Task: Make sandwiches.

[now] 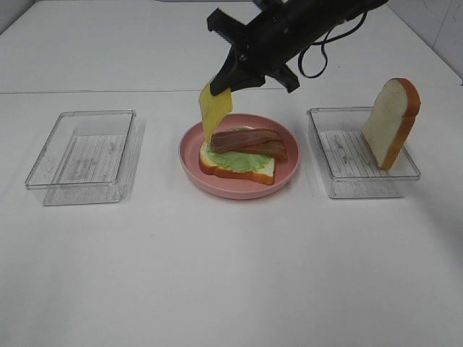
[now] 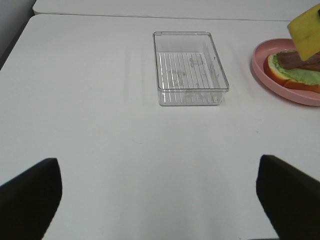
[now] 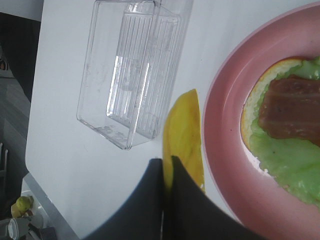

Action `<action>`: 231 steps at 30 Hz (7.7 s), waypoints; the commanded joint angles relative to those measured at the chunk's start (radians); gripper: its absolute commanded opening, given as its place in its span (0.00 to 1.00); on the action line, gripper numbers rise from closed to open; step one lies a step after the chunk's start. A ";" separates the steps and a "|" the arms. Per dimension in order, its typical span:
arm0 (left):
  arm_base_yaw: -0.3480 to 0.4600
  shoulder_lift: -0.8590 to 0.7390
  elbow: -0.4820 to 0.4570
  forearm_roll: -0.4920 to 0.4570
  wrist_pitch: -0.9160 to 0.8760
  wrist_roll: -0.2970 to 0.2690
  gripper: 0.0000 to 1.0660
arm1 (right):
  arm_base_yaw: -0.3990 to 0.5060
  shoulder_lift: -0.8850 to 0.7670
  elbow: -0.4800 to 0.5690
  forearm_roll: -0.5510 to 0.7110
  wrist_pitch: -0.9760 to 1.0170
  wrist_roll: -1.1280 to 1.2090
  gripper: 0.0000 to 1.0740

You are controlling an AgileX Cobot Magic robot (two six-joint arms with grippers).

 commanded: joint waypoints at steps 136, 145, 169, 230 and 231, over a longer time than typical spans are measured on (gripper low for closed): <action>-0.003 -0.019 0.003 -0.005 -0.016 0.000 0.94 | -0.192 -0.195 -0.012 -0.172 0.102 0.108 0.00; -0.003 -0.019 0.003 -0.005 -0.016 0.000 0.94 | -0.067 -0.146 0.162 -0.054 -0.221 0.109 0.00; -0.003 -0.019 0.003 -0.005 -0.016 0.000 0.94 | -0.039 0.028 0.144 -0.013 -0.182 0.071 0.00; -0.003 -0.019 0.003 -0.005 -0.016 0.000 0.94 | -0.268 -0.262 0.147 -0.836 0.143 0.341 0.89; -0.003 -0.019 0.003 -0.005 -0.016 0.000 0.94 | -0.268 -0.273 0.155 -0.834 0.175 0.338 0.89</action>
